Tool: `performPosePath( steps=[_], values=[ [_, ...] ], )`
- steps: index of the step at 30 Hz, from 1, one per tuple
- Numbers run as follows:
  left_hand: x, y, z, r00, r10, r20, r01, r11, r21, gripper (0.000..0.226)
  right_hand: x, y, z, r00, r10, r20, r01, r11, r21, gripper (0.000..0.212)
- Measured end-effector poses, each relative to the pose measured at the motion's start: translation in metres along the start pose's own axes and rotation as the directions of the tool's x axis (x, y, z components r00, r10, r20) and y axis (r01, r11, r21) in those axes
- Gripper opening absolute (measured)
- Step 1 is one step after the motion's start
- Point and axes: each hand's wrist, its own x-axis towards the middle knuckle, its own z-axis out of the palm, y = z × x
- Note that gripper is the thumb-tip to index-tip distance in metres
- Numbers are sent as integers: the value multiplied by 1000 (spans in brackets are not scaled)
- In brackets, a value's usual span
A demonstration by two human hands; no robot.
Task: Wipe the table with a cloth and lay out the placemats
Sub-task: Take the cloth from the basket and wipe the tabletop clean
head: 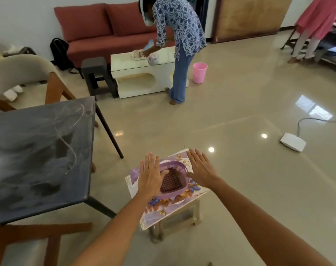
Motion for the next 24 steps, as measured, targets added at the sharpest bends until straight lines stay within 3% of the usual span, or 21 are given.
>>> performPosePath(
  steps=[6,15,24],
  values=[
    [43,53,19,989,-149,-6,149,989,-8,68,52,83,-20,985,-164,55,167,985,-48,88],
    [129,85,49,929,-368,-36,370,928,42,70,166,148,-27,921,-376,104,384,921,-68,90],
    [220,118,83,755,-656,9,656,755,-19,62,292,183,-37,753,-601,268,641,762,-94,87]
  ],
)
